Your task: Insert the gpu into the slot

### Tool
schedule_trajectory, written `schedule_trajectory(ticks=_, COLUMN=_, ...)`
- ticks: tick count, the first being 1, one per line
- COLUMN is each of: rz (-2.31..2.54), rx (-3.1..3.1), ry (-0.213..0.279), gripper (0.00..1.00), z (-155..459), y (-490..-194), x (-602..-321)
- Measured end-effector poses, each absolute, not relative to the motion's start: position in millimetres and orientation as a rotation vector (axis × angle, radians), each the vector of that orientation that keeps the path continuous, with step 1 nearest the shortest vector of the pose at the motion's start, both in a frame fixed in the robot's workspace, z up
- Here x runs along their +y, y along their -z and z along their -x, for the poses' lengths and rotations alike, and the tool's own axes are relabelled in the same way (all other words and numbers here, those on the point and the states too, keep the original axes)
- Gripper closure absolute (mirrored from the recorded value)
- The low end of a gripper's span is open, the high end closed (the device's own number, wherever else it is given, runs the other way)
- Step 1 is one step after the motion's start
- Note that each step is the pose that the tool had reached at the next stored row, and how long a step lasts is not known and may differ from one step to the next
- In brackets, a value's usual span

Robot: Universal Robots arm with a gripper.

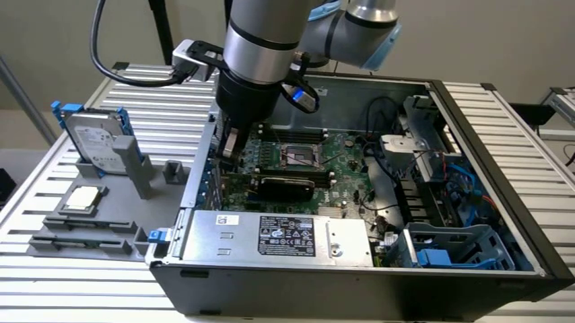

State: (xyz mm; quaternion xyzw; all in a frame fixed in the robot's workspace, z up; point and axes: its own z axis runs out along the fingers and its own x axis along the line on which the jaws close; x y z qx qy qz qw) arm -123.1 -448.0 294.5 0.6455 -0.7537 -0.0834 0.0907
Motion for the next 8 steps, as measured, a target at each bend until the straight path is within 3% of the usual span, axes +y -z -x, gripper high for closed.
schedule_trajectory(ticks=8, rz=-1.919, rx=-2.240, ry=0.248, gripper=0.89, z=123.4, y=-294.6, x=-444.3)
